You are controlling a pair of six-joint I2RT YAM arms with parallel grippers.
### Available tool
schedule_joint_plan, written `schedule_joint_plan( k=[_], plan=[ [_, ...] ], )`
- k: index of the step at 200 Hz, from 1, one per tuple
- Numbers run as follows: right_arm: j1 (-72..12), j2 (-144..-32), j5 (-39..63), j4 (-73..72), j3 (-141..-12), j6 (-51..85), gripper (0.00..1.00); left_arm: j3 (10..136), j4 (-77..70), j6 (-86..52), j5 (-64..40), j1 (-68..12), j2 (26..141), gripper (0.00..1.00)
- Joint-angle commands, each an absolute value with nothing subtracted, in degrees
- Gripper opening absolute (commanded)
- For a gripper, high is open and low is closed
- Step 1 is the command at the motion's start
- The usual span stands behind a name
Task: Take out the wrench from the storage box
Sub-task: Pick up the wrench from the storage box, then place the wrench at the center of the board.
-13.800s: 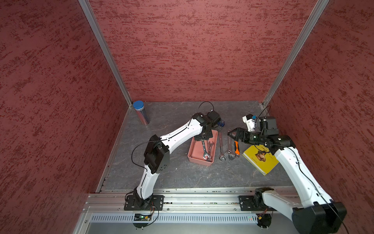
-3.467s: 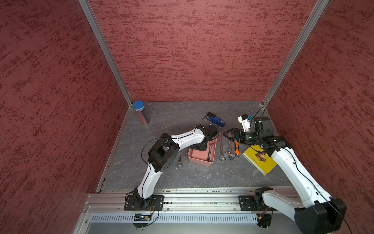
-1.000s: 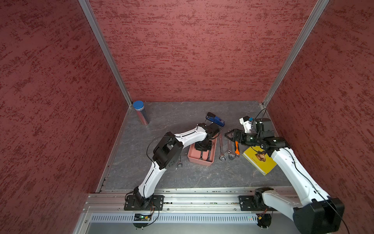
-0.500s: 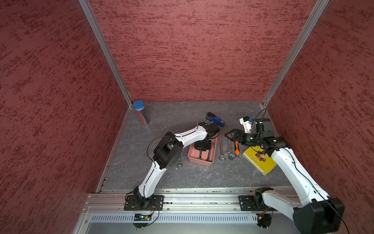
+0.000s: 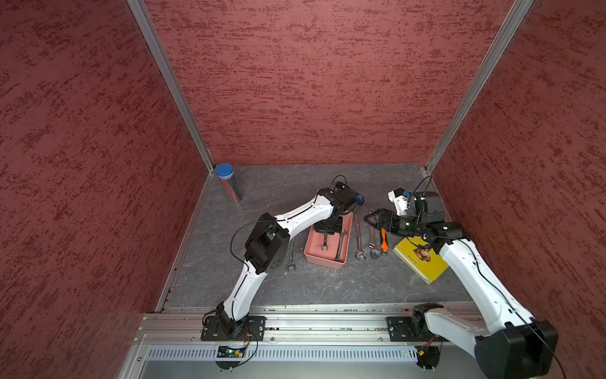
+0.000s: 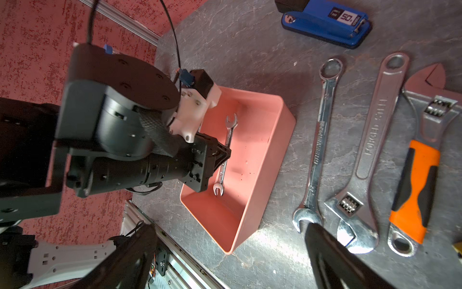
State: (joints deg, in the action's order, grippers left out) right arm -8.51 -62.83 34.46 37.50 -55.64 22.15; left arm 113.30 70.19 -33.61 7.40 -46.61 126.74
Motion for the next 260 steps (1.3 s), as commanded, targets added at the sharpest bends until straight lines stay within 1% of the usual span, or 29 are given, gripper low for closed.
schedule_joint_plan(
  k=[1, 42, 69, 129, 172, 212, 260],
  plan=[
    [-8.12, -62.07, 34.83, 36.3, -55.33, 22.29, 0.98, 116.83, 74.59, -33.5, 8.26, -46.34, 123.8, 0.06],
    [-8.11, -62.05, 34.87, 36.13, -55.36, 22.46, 0.98, 117.96, 78.33, -33.4, 8.94, -45.84, 120.87, 0.06],
    [-8.15, -62.15, 35.07, 36.04, -55.37, 22.48, 0.98, 114.66, 79.79, -32.81, 10.11, -44.38, 116.83, 0.07],
    [-8.11, -62.51, 36.97, 34.37, -55.36, 22.96, 0.98, 93.73, 74.24, -30.01, 11.85, -36.62, 102.37, 0.07],
    [-8.28, -63.02, 38.54, 33.49, -55.33, 24.05, 0.98, 82.49, 68.4, -26.81, 12.55, -31.02, 97.03, 0.07],
    [-8.69, -63.11, 38.5, 33.62, -55.61, 24.53, 0.98, 73.62, 59.87, -22.36, 11.94, -26.33, 96.71, 0.07],
    [-8.91, -63.02, 37.8, 34.58, -56.21, 24.7, 0.98, 68.41, 52.21, -19.1, 10.89, -23.14, 100.79, 0.08]
  ],
)
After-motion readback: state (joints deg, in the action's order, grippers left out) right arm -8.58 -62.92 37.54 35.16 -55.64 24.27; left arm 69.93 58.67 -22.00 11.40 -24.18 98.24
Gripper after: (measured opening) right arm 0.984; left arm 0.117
